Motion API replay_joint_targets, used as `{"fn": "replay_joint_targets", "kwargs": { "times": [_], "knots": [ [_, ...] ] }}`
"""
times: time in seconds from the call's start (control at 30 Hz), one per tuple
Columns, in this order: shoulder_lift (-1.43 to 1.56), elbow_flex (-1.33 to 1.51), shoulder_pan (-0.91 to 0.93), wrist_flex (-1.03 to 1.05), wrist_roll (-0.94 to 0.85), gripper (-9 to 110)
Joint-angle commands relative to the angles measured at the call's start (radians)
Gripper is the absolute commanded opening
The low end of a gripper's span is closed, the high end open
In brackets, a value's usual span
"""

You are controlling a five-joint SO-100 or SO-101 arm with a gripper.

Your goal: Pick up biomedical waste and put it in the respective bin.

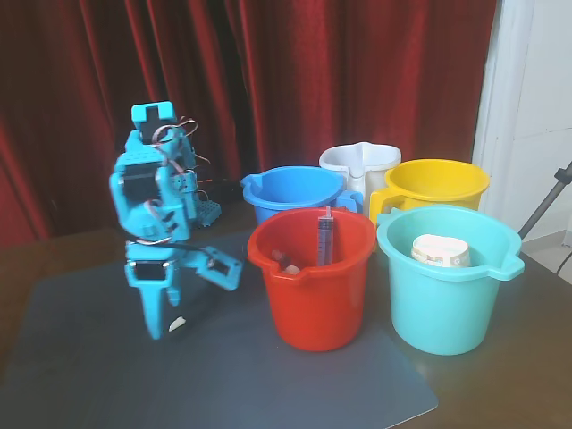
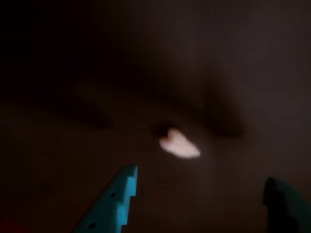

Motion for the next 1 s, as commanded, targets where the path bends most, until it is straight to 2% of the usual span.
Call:
{"fn": "replay_joint_targets", "kwargs": {
  "times": [0.0,0.57,0.8,0.97],
  "knots": [
    [0.017,-0.005,-0.003,0.002,-0.025,28],
    [0.012,0.003,0.0,0.005,-0.029,28],
    [0.014,0.17,-0.002,-0.189,-0.029,28],
    [0.025,0.202,-0.002,-0.215,-0.029,28]
  ]
}}
